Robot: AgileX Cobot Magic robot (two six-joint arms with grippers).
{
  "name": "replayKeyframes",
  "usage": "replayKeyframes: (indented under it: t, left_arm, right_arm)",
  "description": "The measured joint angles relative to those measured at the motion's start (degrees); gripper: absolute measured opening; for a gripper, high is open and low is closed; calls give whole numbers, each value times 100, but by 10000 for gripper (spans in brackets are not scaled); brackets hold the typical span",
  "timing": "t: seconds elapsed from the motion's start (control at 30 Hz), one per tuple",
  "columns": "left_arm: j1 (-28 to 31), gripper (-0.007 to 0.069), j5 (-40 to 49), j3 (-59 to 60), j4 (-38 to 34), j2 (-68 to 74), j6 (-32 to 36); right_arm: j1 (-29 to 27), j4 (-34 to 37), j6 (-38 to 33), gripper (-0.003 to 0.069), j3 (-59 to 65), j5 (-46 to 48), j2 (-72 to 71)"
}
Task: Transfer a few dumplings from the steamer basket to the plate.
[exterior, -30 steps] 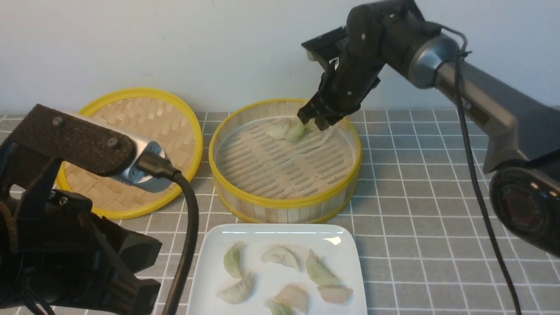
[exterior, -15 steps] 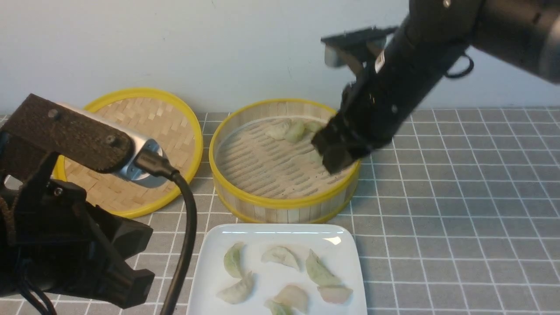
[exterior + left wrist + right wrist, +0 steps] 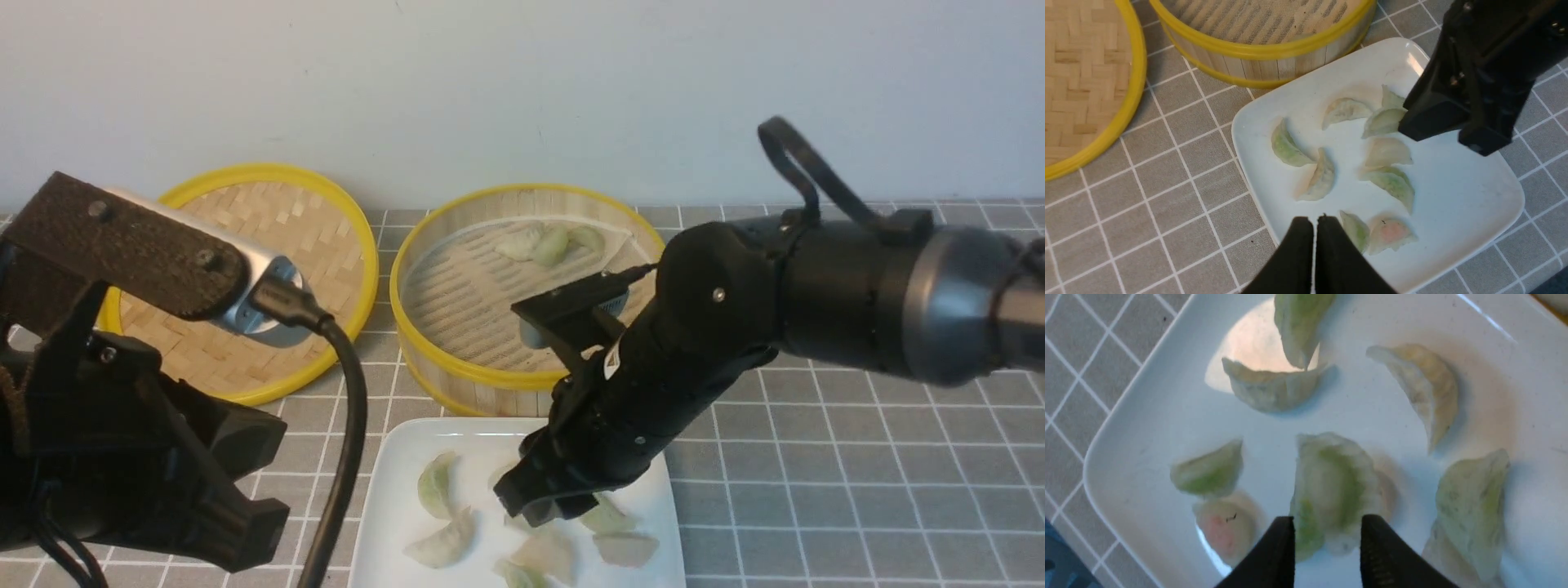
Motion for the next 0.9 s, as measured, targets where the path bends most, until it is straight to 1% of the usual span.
replayKeyframes:
  t: [0.03, 0.07, 0.17, 0.23, 0.3, 0.37, 0.4, 0.43, 0.47, 0.5, 0.53, 0.57, 0.63, 0.67, 0.77, 0.83, 0.9]
  left_arm:
    - [0, -5, 0, 0, 5, 0, 0]
    - [0, -5, -11, 0, 44, 0, 0]
    - [0, -5, -11, 0, 134, 0, 0]
    - [0, -5, -11, 0, 188, 0, 0]
    - [0, -5, -16, 0, 215, 0, 0]
    - [0, -5, -16, 0, 228, 0, 0]
    - [0, -5, -16, 0, 232, 0, 0]
    - [0, -5, -16, 0, 232, 0, 0]
    - [0, -5, -16, 0, 232, 0, 0]
    - [0, -5, -16, 0, 232, 0, 0]
    - [0, -5, -16, 0, 232, 0, 0]
    - [0, -5, -16, 0, 232, 0, 0]
    - [0, -5, -16, 0, 232, 0, 0]
    - [0, -5, -16, 0, 232, 0, 0]
    - [0, -5, -49, 0, 232, 0, 0]
    - [0, -5, -81, 0, 232, 0, 0]
    - [0, -5, -136, 0, 232, 0, 0]
  right_arm:
    - [0, 25, 0, 311, 0, -62, 107]
    - [0, 33, 24, 370, 0, -62, 183]
    - [0, 37, 63, 428, -127, 86, 195]
    - [0, -14, 210, 435, -368, 359, 119]
    - [0, -159, 392, 400, -596, 614, -4]
    - [0, -347, 629, 323, -786, 869, -278]
    - [0, -532, 760, 243, -898, 1085, -549]
    - [0, -561, 760, 230, -912, 1117, -594]
    - [0, -794, 916, 127, -976, 1340, -949]
    - [5, -979, 1059, 63, -988, 1455, -1298]
    - [5, -1104, 1169, 36, -988, 1541, -1545]
    - [5, -1270, 1319, 15, -988, 1611, -1872]
    - [5, -1614, 1638, -4, -929, 1630, -2631]
    - [5, -1651, 1674, -5, -918, 1630, -2631]
    - [5, -2140, 2121, -12, -659, 1540, -3664]
    - [5, -2613, 2389, -12, -196, 1332, -4495]
    - [5, -2934, 2583, -13, 227, 1088, -5170]
